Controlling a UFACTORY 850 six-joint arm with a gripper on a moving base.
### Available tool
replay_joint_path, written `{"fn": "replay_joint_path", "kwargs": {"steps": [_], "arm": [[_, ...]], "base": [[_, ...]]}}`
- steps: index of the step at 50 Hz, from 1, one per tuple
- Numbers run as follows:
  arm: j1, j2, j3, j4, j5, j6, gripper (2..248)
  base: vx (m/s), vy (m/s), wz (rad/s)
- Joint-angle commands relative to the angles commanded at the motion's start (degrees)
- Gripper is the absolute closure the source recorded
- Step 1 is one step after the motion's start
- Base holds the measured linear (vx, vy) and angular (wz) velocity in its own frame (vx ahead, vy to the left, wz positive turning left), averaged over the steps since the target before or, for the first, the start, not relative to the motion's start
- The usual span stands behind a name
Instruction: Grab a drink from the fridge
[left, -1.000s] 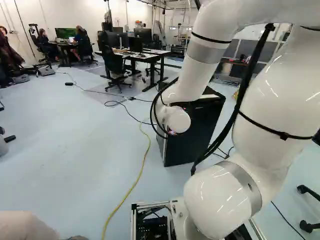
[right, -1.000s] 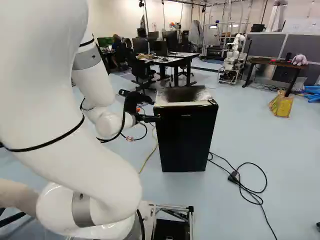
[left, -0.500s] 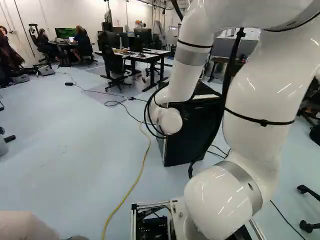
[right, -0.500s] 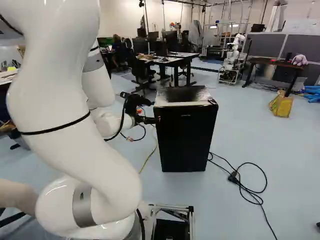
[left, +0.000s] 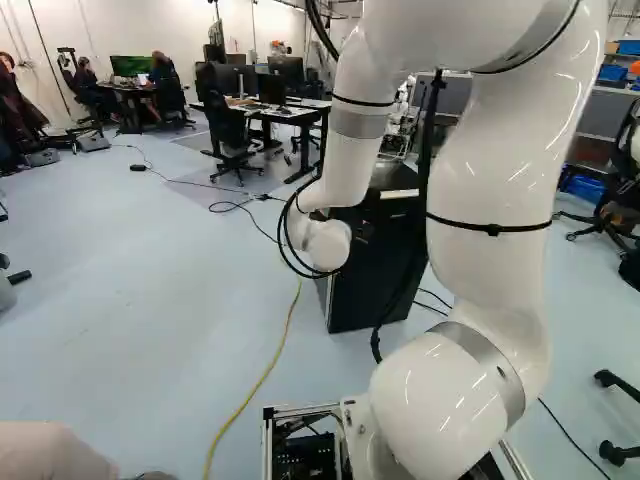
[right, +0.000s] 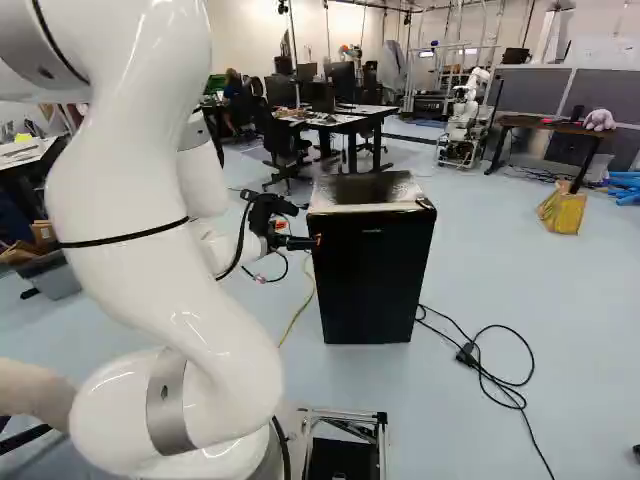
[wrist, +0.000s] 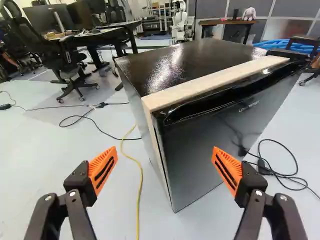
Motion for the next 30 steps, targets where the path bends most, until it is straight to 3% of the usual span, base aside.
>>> {"fn": "replay_joint_path", "kwargs": {"steps": [30], "arm": [[2.81,-8.16,-4.55,7.24,7.07,0.0,3]], "base": [[0.0,0.0,0.0]]}}
